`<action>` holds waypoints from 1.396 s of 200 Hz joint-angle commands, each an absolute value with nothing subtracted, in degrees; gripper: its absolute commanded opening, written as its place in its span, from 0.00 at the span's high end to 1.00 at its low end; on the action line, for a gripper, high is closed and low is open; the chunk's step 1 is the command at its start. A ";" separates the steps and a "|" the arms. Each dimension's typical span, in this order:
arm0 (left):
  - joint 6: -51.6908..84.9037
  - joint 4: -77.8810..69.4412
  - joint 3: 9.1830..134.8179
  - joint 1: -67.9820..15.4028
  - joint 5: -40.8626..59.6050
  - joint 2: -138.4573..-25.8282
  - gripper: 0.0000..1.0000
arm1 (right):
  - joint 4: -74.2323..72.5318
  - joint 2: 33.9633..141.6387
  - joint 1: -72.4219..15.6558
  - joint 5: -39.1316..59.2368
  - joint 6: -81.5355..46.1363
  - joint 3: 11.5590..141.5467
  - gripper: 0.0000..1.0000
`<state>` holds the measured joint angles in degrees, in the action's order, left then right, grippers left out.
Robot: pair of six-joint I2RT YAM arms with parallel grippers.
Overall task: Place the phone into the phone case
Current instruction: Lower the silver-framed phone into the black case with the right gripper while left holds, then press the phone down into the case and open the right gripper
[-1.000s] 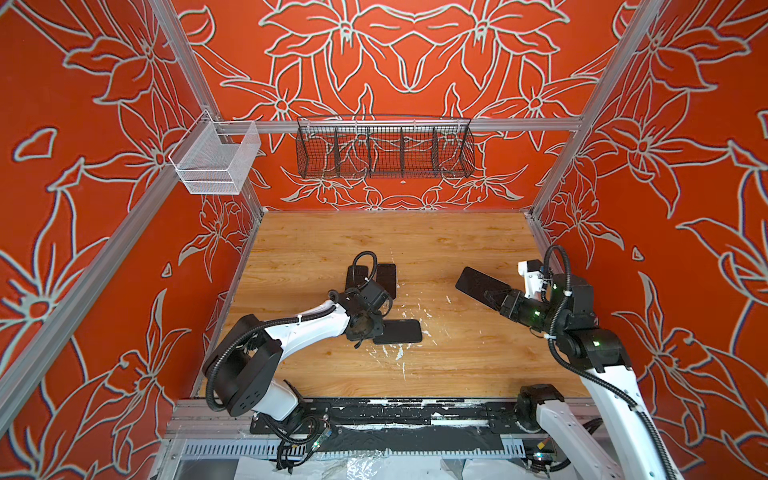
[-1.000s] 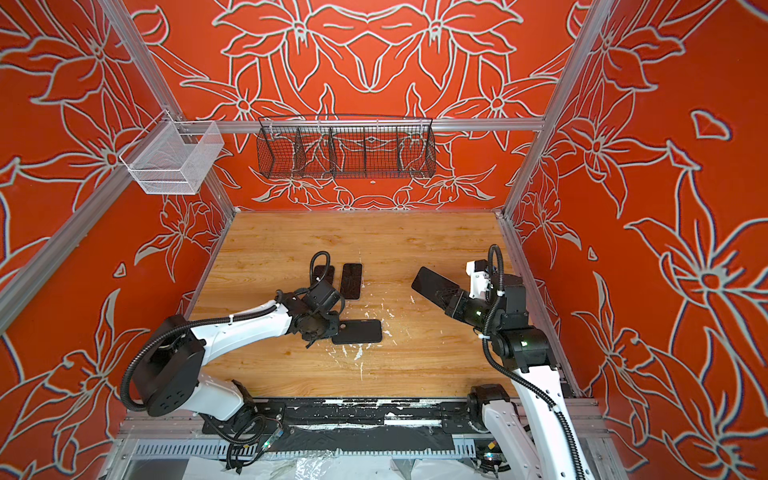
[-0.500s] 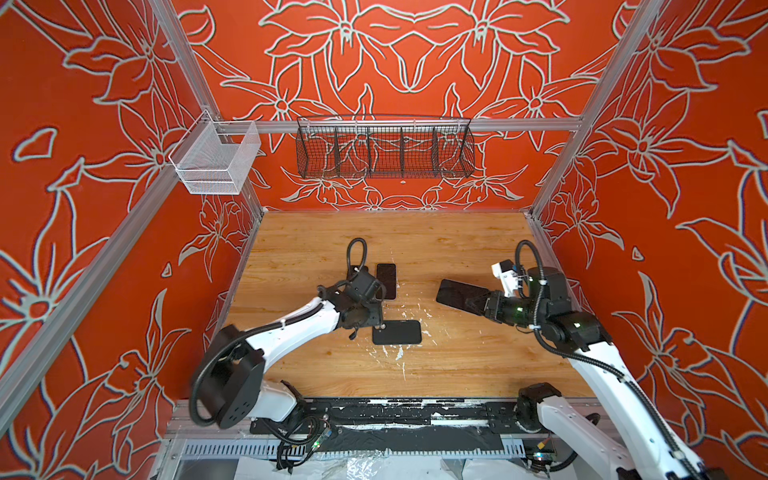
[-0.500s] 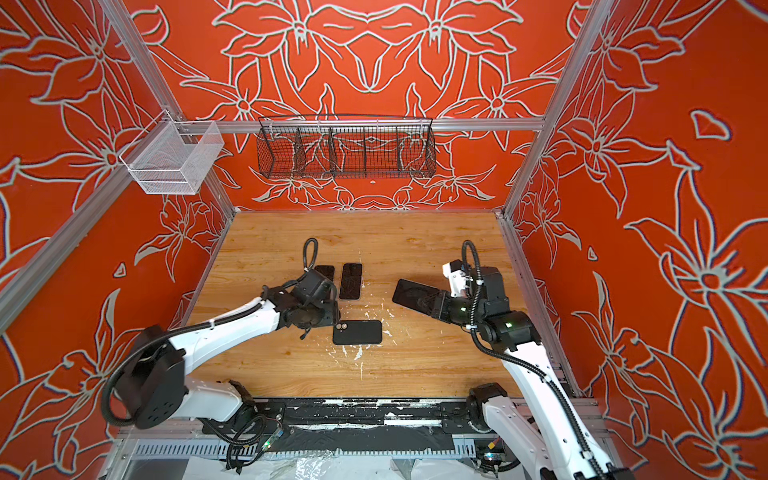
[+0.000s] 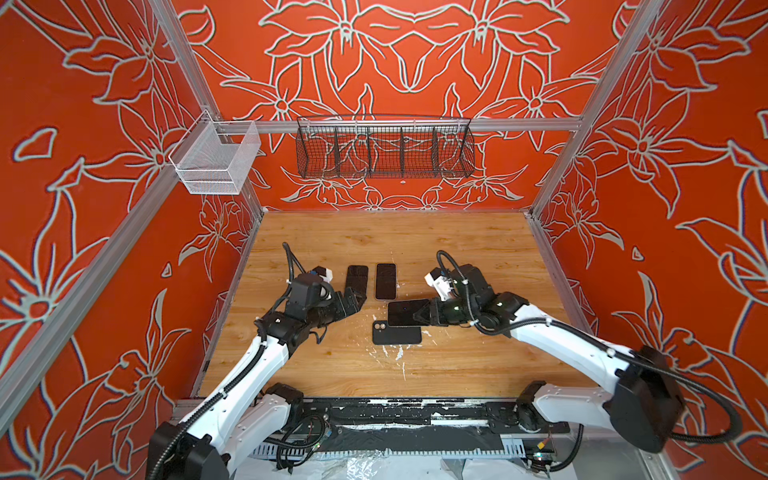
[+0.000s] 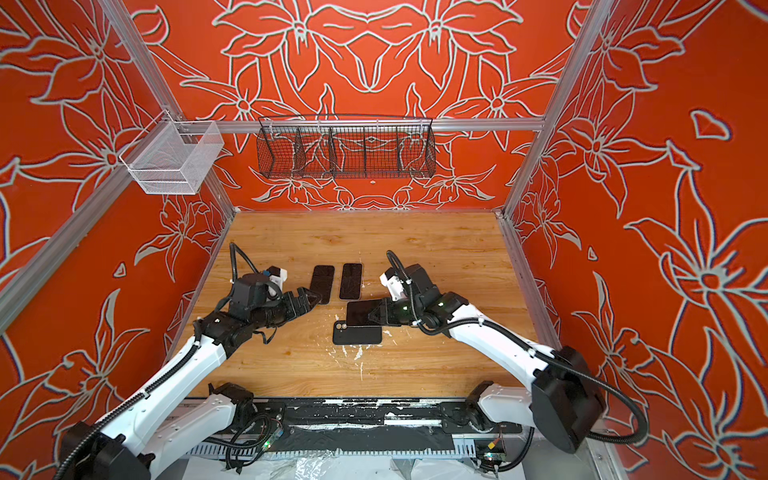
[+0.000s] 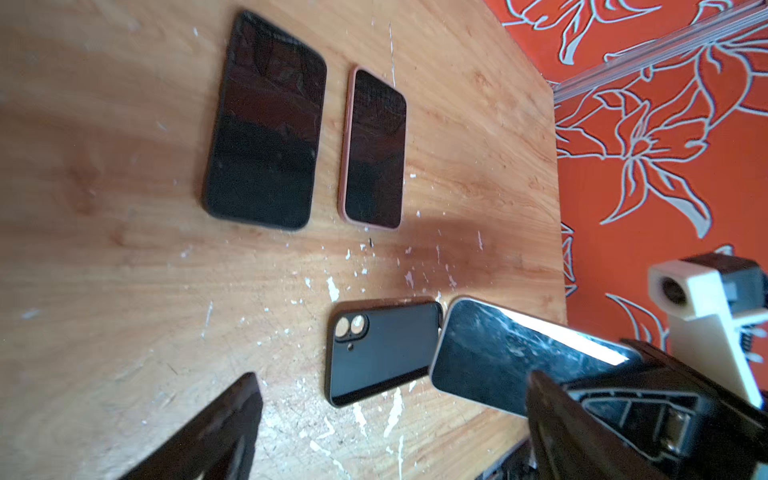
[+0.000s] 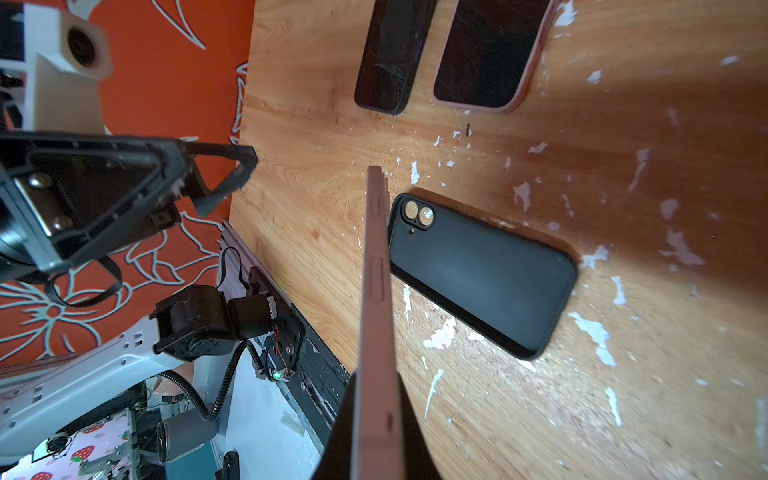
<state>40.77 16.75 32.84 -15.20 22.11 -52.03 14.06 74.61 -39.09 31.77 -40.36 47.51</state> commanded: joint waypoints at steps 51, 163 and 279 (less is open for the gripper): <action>49.78 4.45 21.97 -13.71 33.00 -48.72 0.03 | 6.59 88.11 -41.75 33.90 -44.17 55.16 1.00; 50.89 0.70 19.68 -13.70 31.62 -51.22 0.03 | 6.09 88.84 -41.95 35.64 -45.78 50.70 1.00; 50.71 0.79 20.08 -13.71 31.02 -52.11 0.03 | 2.71 87.99 -41.91 40.64 -47.40 46.55 1.00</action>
<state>50.43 2.02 19.79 -14.13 31.05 -51.72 5.41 89.34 -41.65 37.80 -46.00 47.57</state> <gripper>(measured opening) 0.975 0.104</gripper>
